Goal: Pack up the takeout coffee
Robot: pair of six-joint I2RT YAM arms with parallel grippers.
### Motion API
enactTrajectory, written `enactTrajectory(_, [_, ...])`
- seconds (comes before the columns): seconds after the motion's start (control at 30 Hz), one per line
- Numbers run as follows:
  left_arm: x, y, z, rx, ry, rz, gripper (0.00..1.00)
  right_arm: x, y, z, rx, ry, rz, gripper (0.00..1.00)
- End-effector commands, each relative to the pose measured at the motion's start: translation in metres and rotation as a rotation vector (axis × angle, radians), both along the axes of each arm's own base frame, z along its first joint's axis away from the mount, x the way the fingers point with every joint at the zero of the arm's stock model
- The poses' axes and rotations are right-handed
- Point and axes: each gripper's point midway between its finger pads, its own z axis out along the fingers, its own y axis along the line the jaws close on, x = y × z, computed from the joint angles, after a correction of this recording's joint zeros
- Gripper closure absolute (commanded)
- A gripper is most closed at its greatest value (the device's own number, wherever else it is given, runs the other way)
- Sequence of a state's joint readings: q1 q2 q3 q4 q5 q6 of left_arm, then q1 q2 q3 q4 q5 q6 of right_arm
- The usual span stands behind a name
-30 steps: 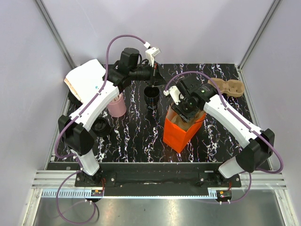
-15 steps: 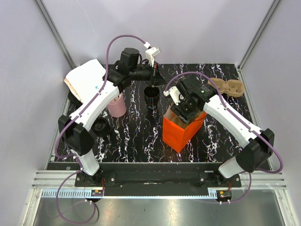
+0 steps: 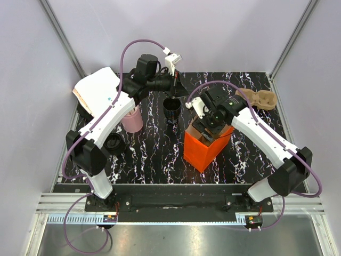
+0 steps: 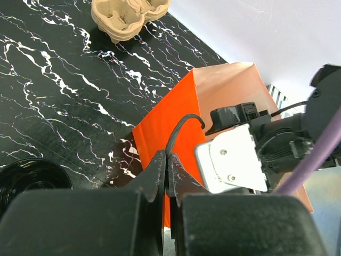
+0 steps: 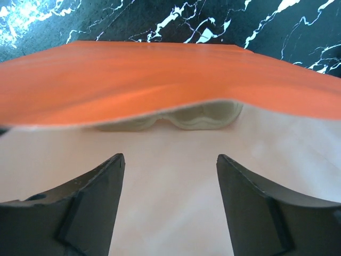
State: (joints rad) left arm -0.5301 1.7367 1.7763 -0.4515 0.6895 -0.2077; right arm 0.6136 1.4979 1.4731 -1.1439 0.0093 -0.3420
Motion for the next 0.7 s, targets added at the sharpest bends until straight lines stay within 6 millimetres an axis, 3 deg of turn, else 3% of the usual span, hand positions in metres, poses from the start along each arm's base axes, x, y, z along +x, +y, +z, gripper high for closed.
enactTrajectory(0.0, [0.005,-0.004,0.014,-0.026,-0.060,0.009,1.00,0.003,0.007,0.037,0.069,-0.097,0.025,0.21])
enactTrajectory(0.4, [0.003,-0.007,0.015,-0.018,-0.075,0.004,1.00,0.008,0.005,0.091,0.116,-0.217,0.045,0.00])
enactTrajectory(0.67, [0.002,-0.009,0.016,-0.019,-0.078,-0.001,1.00,0.009,0.001,0.124,0.145,-0.310,0.059,0.00])
